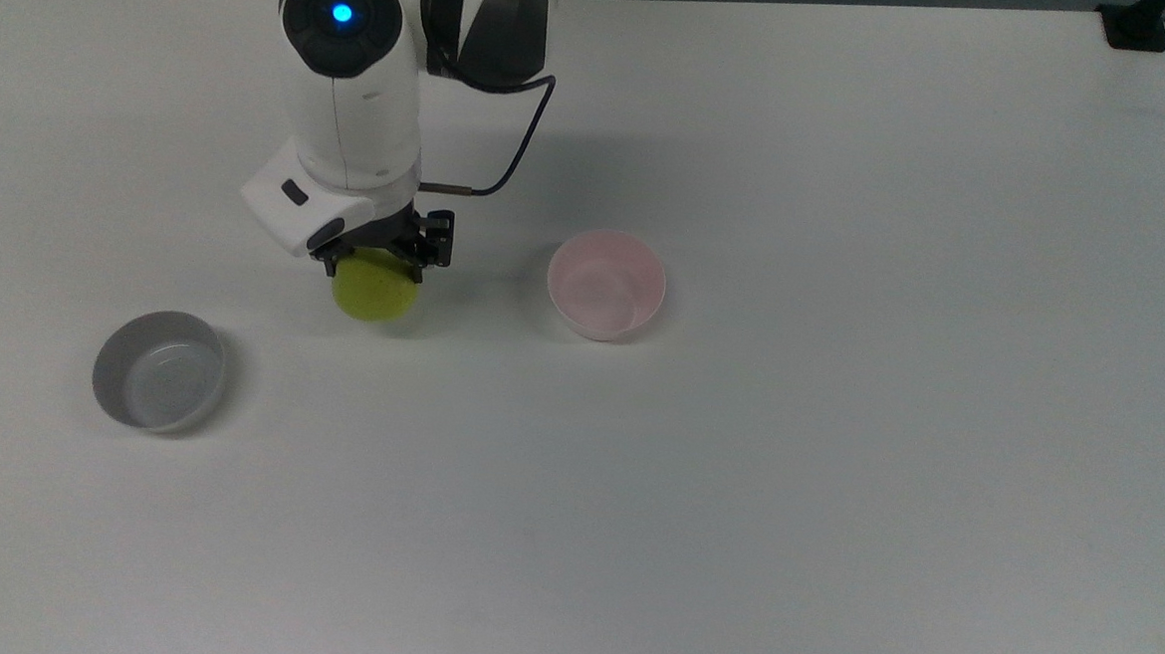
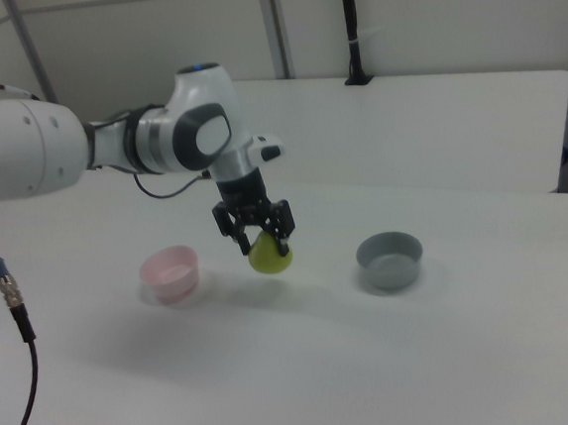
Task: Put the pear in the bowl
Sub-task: 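Lift the pear and carry it toward the pink bowl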
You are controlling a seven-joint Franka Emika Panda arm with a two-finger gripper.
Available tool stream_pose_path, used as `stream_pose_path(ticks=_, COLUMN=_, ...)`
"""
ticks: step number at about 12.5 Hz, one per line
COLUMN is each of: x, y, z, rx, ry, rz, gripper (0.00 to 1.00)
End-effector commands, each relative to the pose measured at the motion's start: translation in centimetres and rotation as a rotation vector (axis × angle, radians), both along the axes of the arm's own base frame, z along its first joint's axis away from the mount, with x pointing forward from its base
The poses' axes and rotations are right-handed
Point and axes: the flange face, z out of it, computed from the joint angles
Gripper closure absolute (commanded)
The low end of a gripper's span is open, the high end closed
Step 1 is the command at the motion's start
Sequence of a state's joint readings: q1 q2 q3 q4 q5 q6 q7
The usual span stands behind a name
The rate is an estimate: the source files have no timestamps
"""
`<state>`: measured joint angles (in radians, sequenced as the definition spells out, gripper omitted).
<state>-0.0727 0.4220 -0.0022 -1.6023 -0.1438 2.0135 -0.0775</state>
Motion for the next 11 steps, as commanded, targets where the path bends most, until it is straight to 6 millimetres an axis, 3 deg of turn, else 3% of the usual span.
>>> stream_pose_path(ticks=1, x=-1.6, y=0.2, z=7.5, rx=-0.011, ry=-0.008, rz=-0.001, gripper=0.6)
stream_pose_path(ticks=3, x=-1.3, y=-0.4, z=10.9, rx=-0.01, ry=-0.025, rz=-0.016, gripper=0.6)
stream_pose_path(ticks=5, x=-1.4, y=-0.5, z=12.1, rx=-0.01, ry=-0.027, rz=-0.023, gripper=0.6)
stream_pose_path(ticks=7, x=-1.4, y=1.1, z=11.7, rx=-0.007, ry=-0.02, rz=-0.007, gripper=0.6)
stream_pose_path(ticks=11, x=-2.2, y=7.4, z=11.8, rx=-0.005, ry=-0.003, rz=0.043, gripper=0.6)
